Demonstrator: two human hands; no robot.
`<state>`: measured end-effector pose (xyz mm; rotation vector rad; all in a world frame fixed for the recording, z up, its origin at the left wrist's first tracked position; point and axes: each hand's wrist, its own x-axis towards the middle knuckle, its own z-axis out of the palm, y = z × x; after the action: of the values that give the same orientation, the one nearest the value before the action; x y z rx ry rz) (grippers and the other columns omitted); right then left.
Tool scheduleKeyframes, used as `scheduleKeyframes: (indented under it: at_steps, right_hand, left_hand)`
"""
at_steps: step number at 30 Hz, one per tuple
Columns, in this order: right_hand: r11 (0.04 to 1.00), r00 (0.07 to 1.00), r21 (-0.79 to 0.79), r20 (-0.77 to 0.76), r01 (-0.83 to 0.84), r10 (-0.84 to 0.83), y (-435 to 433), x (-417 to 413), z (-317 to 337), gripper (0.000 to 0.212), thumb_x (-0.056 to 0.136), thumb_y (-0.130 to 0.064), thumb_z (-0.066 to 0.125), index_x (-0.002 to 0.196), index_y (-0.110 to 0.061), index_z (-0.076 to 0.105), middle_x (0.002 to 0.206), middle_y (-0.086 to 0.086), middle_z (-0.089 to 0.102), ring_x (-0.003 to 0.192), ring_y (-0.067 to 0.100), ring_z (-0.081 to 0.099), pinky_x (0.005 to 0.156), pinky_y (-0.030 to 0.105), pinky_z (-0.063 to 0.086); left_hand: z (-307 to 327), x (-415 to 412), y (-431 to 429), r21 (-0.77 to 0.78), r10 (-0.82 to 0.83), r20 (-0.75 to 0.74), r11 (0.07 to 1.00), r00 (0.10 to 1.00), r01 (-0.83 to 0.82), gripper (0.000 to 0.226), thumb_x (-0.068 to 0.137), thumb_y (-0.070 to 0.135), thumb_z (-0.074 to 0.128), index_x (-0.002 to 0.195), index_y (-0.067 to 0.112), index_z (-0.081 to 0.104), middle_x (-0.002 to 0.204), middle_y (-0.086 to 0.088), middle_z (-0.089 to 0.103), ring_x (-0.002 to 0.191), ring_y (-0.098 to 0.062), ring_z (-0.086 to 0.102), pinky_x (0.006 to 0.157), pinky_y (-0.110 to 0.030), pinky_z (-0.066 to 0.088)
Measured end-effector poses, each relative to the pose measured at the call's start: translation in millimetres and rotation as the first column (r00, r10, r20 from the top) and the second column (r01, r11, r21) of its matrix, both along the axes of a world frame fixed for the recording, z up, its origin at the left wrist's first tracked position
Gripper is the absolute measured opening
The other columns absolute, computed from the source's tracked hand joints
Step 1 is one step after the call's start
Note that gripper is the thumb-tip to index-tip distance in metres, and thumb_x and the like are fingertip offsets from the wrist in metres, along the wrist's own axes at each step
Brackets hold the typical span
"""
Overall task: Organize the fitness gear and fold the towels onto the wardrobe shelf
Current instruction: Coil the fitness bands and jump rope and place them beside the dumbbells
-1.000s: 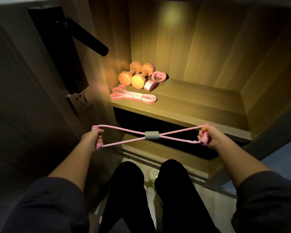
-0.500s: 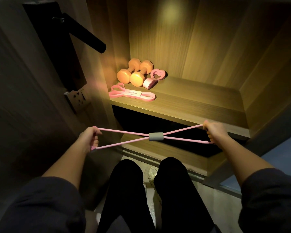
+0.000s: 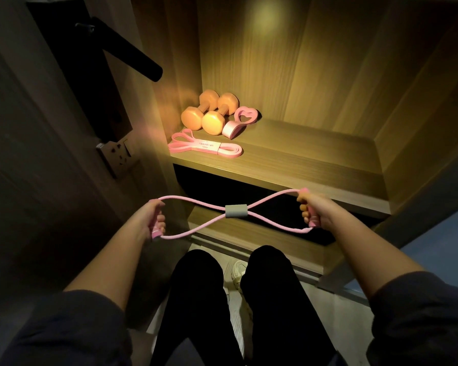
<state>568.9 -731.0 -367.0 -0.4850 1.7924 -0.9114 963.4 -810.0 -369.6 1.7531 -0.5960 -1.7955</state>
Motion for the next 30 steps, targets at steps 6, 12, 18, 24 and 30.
scheduleKeyframes:
  at_steps: [6, 12, 18, 24, 30]
  right_hand:
    - [0.999, 0.99, -0.03, 0.138, 0.011, -0.007, -11.5, 24.1, 1.3, 0.009, 0.091, -0.016, 0.057, 0.083, -0.012, 0.057, 0.054, 0.003, 0.055, 0.044, 0.015, 0.051, 0.044, 0.024, 0.048]
    - [0.995, 0.984, -0.089, 0.172, -0.041, 0.056, -19.5, 58.6, 9.4, 0.004, 0.093, -0.01, 0.061, 0.091, -0.007, 0.06, 0.073, 0.009, 0.063, 0.058, 0.014, 0.059, 0.048, 0.026, 0.054]
    - [0.988, 0.971, -0.142, 0.223, -0.054, 0.085, -16.5, 88.7, 12.3, 0.008, 0.088, -0.005, 0.067, 0.093, -0.003, 0.061, 0.085, 0.012, 0.062, 0.072, 0.018, 0.061, 0.066, 0.032, 0.056]
    - [0.978, 0.97, -0.201, 0.222, -0.056, 0.101, -9.9, 105.1, 14.0, 0.016, 0.086, -0.01, 0.073, 0.097, 0.001, 0.067, 0.087, 0.014, 0.066, 0.073, 0.02, 0.059, 0.067, 0.033, 0.051]
    - [0.965, 0.985, -0.253, 0.137, -0.066, 0.103, -5.2, 110.4, 9.4, 0.03, 0.086, -0.009, 0.073, 0.113, 0.001, 0.067, 0.105, 0.019, 0.069, 0.09, 0.024, 0.063, 0.093, 0.036, 0.051]
  left_hand:
    - [6.7, -21.8, 5.7, -0.051, 0.004, -0.091, 0.999, 0.996, -0.009, 0.026, 0.095, 0.032, 0.048, 0.079, 0.012, 0.052, 0.066, -0.004, 0.05, 0.057, -0.017, 0.046, 0.057, -0.029, 0.045]
    - [17.4, -62.8, 13.4, -0.154, -0.111, -0.064, 0.983, 0.992, 0.1, 0.02, 0.1, 0.026, 0.051, 0.102, 0.007, 0.058, 0.094, -0.012, 0.062, 0.083, -0.023, 0.061, 0.081, -0.041, 0.054]
    - [29.3, -96.8, 30.3, -0.155, -0.218, -0.089, 0.967, 0.972, 0.203, 0.019, 0.098, 0.015, 0.057, 0.112, 0.003, 0.054, 0.101, -0.014, 0.06, 0.085, -0.024, 0.062, 0.058, -0.036, 0.056]
    - [23.1, -107.2, 42.8, -0.174, -0.23, -0.103, 0.962, 0.968, 0.21, 0.03, 0.095, 0.01, 0.061, 0.123, -0.001, 0.056, 0.122, -0.025, 0.063, 0.112, -0.035, 0.063, 0.067, -0.037, 0.059]
    - [18.2, -115.3, 48.3, -0.213, -0.189, -0.122, 0.964, 0.974, 0.161, 0.029, 0.091, 0.011, 0.066, 0.118, 0.001, 0.063, 0.094, -0.015, 0.069, 0.079, -0.021, 0.067, 0.063, -0.031, 0.058]
